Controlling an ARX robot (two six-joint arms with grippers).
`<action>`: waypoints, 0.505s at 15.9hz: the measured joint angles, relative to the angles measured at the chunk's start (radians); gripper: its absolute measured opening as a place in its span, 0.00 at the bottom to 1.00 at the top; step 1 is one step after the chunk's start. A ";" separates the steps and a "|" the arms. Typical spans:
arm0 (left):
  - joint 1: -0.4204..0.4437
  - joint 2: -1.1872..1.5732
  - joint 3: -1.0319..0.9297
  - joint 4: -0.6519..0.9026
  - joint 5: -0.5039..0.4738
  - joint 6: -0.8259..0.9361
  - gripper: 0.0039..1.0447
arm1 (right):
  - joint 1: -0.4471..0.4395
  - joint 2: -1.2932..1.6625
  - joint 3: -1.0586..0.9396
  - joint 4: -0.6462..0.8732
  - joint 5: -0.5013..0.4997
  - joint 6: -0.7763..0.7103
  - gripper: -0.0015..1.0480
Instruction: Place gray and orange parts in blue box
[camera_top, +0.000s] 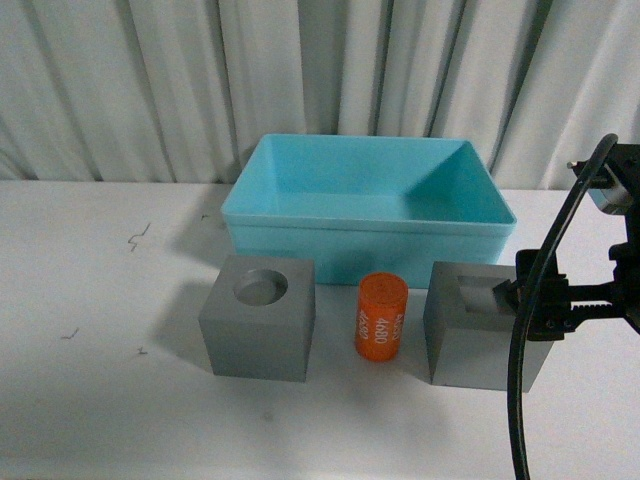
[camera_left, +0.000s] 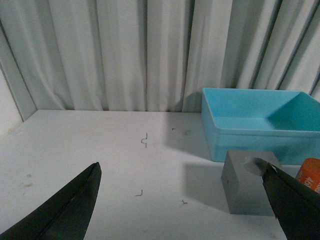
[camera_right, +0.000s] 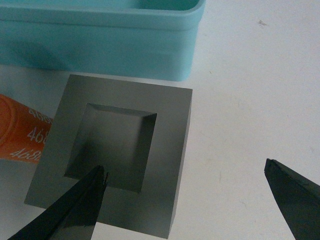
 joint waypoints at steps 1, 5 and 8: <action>0.000 0.000 0.000 0.000 0.000 0.000 0.94 | 0.000 0.010 0.008 0.000 0.009 0.003 0.94; 0.000 0.000 0.000 0.000 0.000 0.000 0.94 | 0.014 0.056 0.038 -0.014 0.031 0.037 0.94; 0.000 0.000 0.000 0.000 0.000 0.000 0.94 | 0.026 0.080 0.059 -0.021 0.039 0.068 0.94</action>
